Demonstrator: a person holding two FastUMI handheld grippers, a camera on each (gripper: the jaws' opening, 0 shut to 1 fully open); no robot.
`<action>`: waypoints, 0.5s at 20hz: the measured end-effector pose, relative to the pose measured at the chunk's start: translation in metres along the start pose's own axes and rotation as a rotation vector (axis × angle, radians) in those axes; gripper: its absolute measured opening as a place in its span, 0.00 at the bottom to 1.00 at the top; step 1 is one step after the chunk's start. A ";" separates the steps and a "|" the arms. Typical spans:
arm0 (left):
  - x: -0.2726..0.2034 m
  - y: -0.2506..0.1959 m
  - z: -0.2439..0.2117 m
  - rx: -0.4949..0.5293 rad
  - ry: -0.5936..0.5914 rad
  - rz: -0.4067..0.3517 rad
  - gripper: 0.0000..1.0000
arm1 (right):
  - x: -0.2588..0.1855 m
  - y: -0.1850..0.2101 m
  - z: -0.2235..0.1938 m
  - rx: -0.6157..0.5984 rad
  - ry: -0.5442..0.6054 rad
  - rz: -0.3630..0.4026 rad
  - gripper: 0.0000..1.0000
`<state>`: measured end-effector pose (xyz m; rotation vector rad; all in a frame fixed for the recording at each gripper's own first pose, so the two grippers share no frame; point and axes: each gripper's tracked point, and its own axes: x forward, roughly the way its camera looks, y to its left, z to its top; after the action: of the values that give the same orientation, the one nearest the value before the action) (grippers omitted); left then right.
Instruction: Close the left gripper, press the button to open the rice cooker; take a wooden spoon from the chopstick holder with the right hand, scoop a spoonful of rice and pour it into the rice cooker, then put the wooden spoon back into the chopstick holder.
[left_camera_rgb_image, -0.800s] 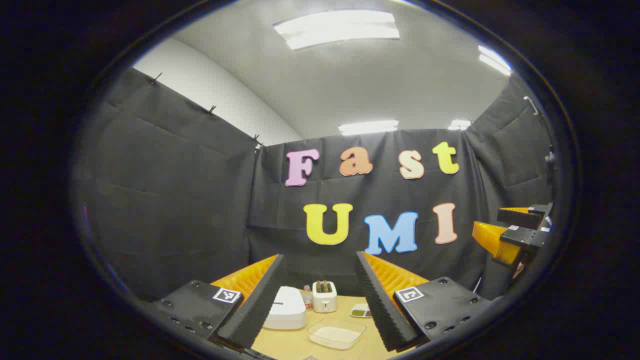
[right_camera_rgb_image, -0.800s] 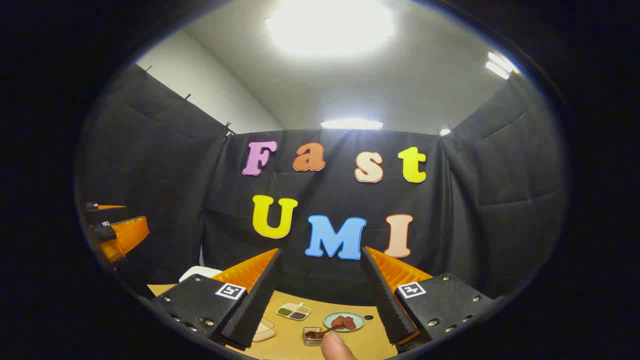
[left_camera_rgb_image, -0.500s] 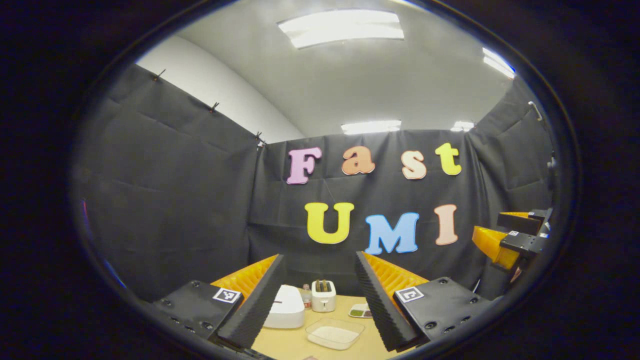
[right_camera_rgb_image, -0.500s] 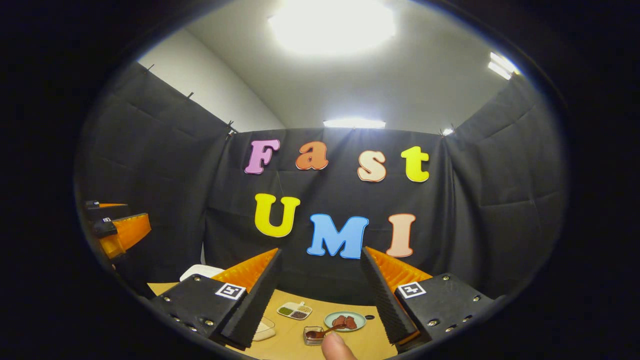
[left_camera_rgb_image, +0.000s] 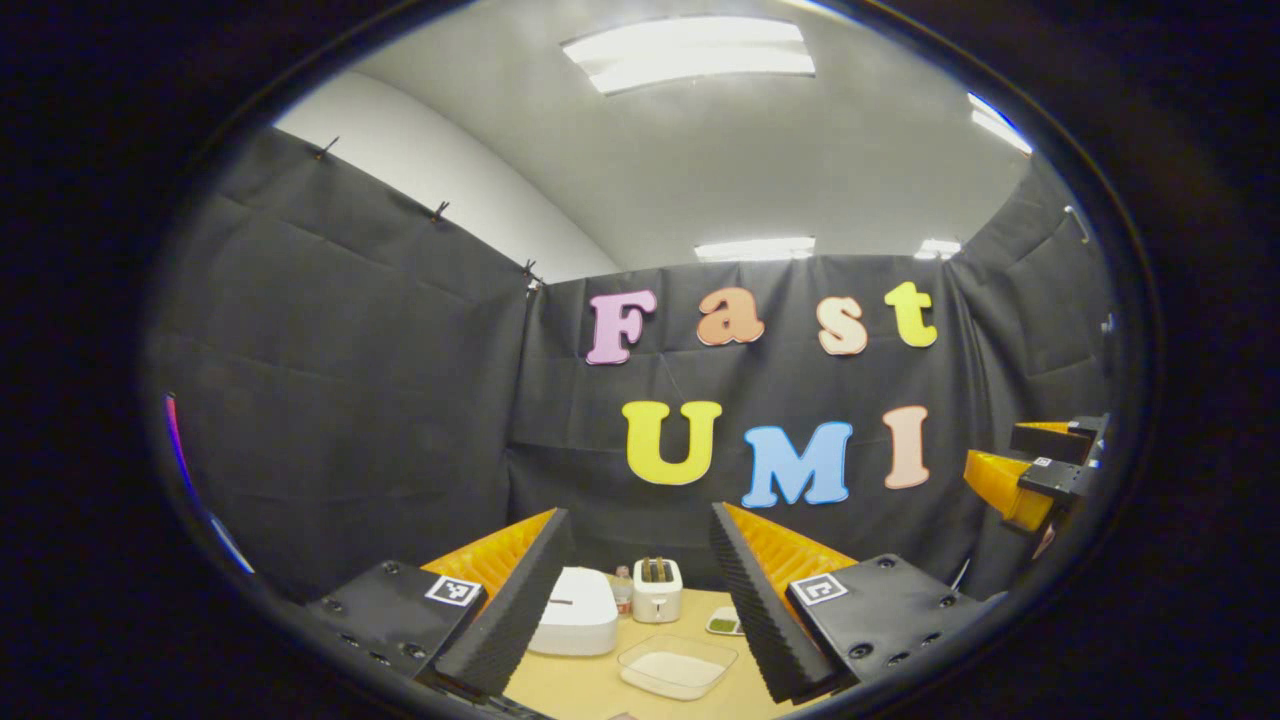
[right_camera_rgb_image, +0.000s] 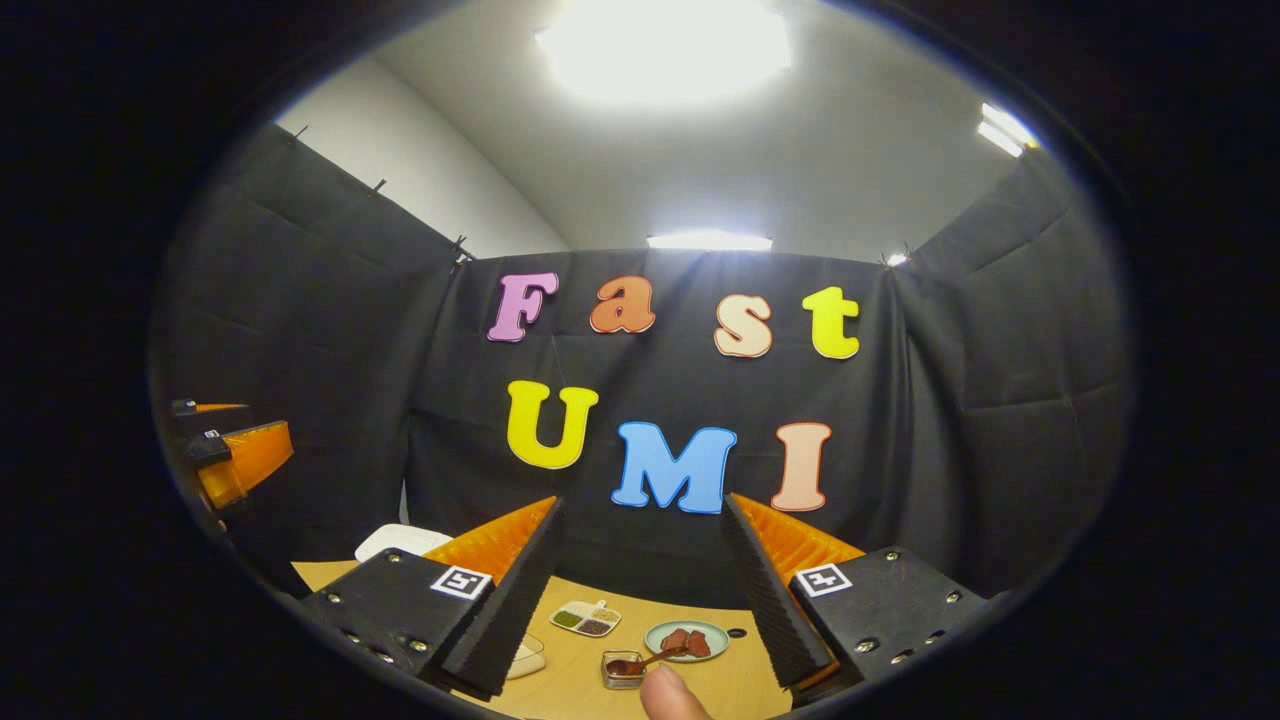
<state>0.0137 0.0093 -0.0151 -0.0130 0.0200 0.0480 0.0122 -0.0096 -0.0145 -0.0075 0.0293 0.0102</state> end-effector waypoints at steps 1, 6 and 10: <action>0.004 -0.003 -0.004 0.007 0.005 -0.001 0.93 | 0.000 -0.004 -0.004 0.001 0.004 -0.005 0.95; 0.015 -0.019 -0.023 0.068 0.045 -0.008 0.93 | 0.010 -0.026 -0.031 0.031 0.036 -0.009 0.94; 0.022 -0.025 -0.036 0.113 0.058 -0.009 0.94 | 0.020 -0.034 -0.055 0.042 0.085 -0.016 0.94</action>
<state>0.0357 -0.0148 -0.0515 0.0989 0.0803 0.0380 0.0305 -0.0441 -0.0700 0.0337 0.1143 -0.0065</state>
